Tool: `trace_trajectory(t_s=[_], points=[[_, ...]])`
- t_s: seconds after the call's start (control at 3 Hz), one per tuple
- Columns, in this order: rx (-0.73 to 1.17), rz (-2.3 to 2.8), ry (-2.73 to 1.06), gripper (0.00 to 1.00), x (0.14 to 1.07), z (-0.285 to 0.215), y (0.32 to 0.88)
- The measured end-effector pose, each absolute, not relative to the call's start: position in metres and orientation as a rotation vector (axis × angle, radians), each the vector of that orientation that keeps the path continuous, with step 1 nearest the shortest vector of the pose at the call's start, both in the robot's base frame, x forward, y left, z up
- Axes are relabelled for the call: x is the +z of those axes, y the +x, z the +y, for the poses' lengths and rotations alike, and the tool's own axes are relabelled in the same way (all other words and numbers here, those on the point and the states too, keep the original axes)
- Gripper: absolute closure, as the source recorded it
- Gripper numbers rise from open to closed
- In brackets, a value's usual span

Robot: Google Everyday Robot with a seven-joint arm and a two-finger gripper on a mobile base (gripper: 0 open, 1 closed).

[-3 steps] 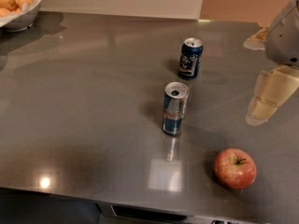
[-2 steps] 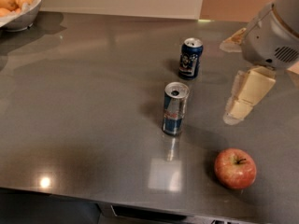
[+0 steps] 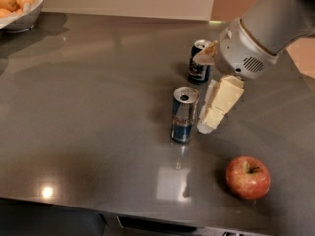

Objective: Move redbull can near pepsi can

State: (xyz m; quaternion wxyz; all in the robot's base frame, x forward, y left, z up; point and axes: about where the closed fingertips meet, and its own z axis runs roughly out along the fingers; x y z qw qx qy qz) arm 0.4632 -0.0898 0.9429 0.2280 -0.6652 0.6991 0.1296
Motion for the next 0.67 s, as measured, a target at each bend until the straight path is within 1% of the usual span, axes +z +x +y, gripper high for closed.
trace_trajectory(t_s=[0.33,0.67], points=[[0.443,1.89,-1.86,0.0,0.9154,-0.0593,0.467],[0.443,1.89,-1.86,0.0,0.9154,-0.0593,0.467]])
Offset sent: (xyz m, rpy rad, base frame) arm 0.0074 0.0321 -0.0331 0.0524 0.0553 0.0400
